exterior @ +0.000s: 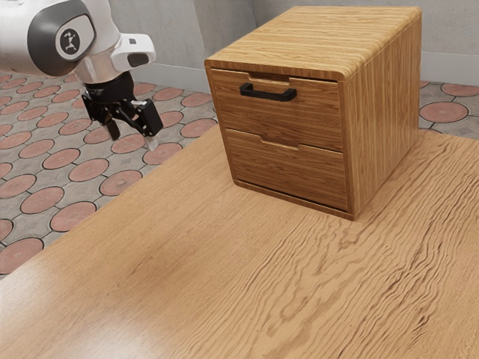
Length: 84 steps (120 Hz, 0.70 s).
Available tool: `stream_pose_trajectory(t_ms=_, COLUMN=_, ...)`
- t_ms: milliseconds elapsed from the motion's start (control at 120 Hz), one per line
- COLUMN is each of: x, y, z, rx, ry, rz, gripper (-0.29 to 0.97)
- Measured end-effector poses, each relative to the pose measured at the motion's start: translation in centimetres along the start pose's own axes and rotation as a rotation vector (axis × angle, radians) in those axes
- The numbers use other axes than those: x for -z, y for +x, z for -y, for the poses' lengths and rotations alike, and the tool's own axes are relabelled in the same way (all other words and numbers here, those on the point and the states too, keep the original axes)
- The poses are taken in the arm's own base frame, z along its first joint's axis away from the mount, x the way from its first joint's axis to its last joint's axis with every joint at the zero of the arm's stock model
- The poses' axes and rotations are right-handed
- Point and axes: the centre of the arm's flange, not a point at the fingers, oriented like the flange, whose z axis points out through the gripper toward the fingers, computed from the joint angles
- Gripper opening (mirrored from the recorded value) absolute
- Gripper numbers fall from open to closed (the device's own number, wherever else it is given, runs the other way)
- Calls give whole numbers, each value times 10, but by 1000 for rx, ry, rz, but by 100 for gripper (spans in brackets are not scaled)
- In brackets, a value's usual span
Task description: Pull the drawer handle with one arm to open the drawer
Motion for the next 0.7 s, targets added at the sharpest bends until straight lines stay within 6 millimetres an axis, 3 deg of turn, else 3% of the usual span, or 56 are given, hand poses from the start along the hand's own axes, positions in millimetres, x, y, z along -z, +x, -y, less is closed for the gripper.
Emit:
stream_pose_trajectory(t_ms=208, x=2, y=0, z=0, rx=-12, ry=-1, rz=-3, gripper=68)
stream_pose_trajectory(t_ms=342, x=19, y=-6, z=11, rx=5, ry=-23, rz=-34, gripper=68)
stream_pose_trajectory(t_ms=417, x=46, y=-12, z=16, rx=11, ry=-17, rz=-77, gripper=68)
stream_pose_trajectory(t_ms=525, x=77, y=-23, z=9, rx=-7, ry=-21, rz=-121, gripper=68)
stream_pose_trajectory(t_ms=700, x=86, y=-27, z=-7, rx=-42, ry=-28, rz=-128, gripper=68)
